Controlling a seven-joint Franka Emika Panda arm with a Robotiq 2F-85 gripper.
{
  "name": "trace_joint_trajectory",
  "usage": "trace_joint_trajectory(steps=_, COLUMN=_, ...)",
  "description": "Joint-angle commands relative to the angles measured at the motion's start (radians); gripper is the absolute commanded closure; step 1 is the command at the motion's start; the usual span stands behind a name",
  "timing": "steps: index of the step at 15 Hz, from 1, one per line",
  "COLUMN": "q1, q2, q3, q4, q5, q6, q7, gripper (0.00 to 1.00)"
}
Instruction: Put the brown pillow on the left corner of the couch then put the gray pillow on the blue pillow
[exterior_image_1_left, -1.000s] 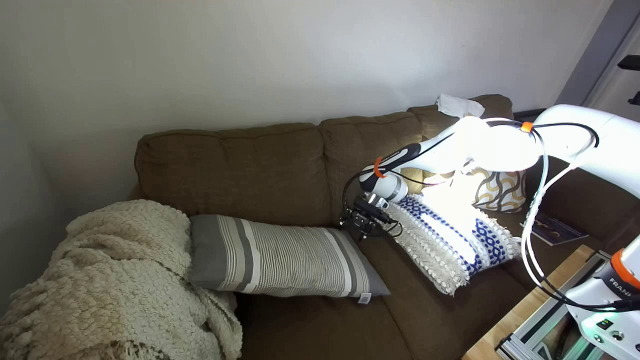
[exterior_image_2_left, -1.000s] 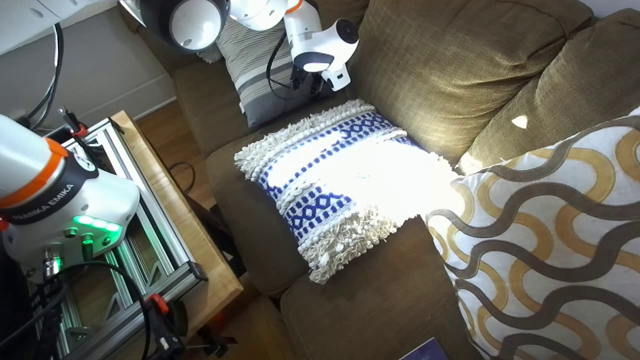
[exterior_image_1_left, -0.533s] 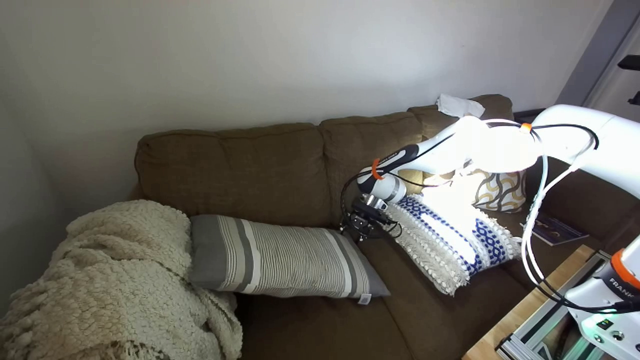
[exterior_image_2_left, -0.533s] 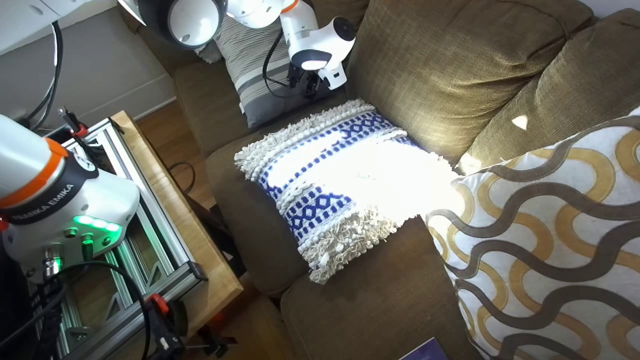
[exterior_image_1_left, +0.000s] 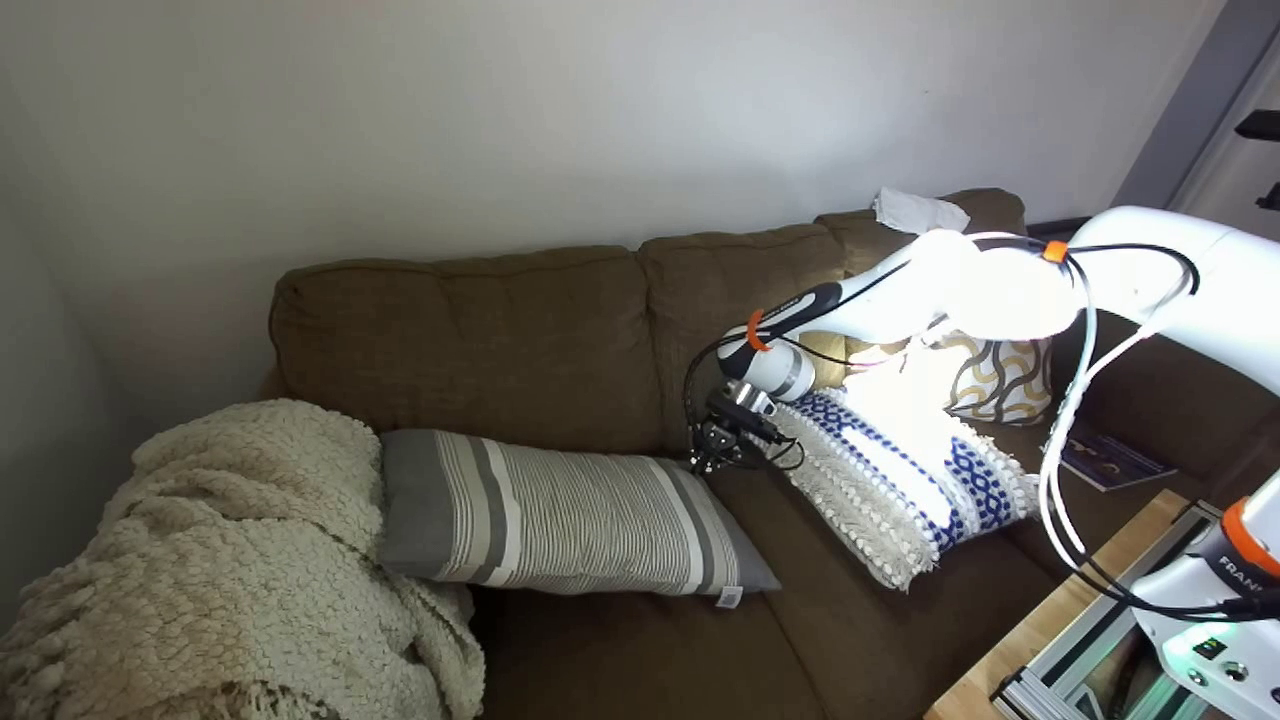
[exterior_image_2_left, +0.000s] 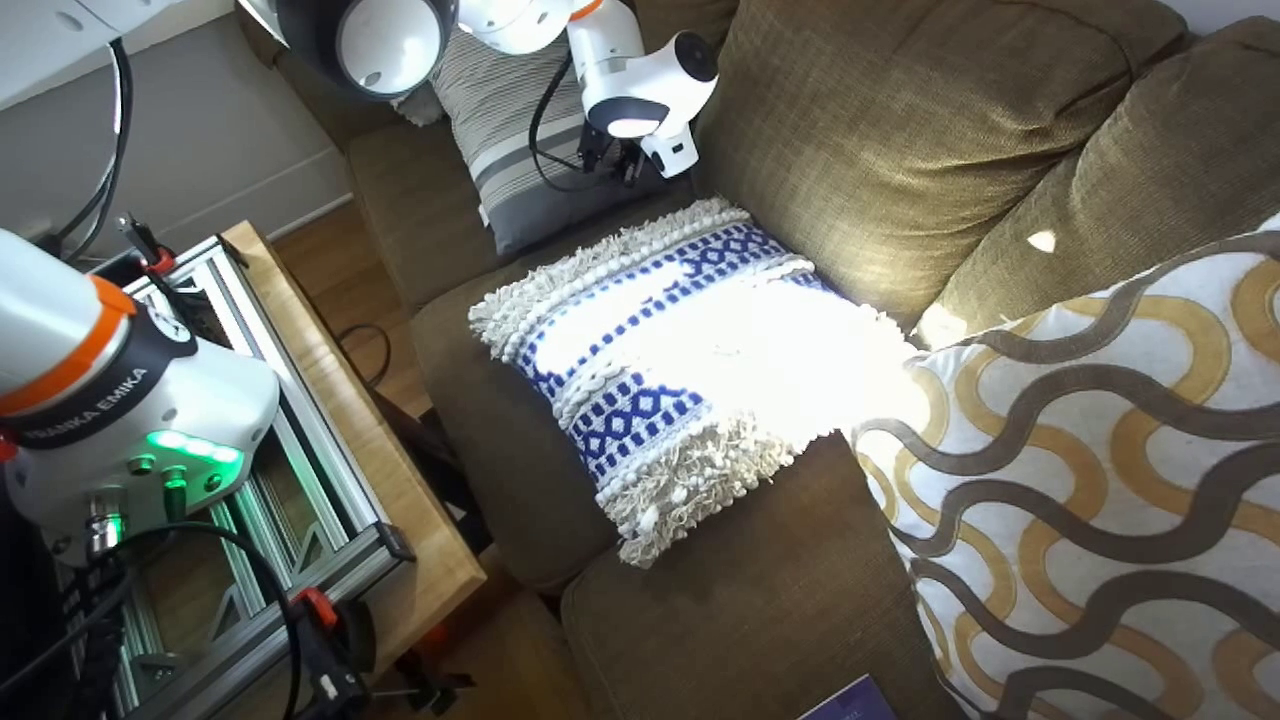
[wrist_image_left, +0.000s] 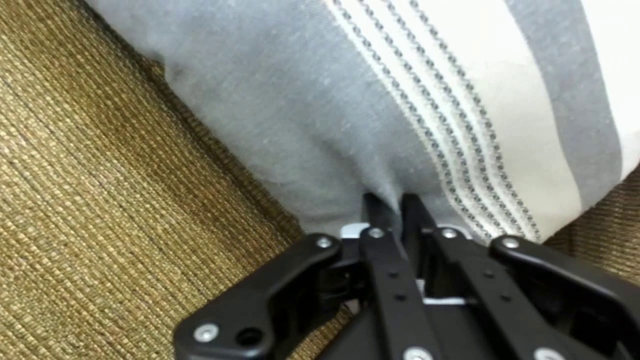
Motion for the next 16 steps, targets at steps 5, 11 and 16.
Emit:
trace_joint_trajectory(steps=5, q1=-0.047, q2=0.01, q3=0.032, q4=0.096, q5=-0.006, q6=-0.179, q7=-0.041, gripper=1.0)
trace_joint_trajectory(steps=11, q1=-0.026, q2=-0.092, q3=-0.011, q4=0.063, q5=-0.057, q6=-0.268, q7=-0.01, gripper=1.0)
trace_joint_trajectory(steps=16, q1=-0.023, q2=-0.242, q3=-0.047, q4=-0.039, q5=-0.093, q6=-0.31, q7=0.028, gripper=1.0)
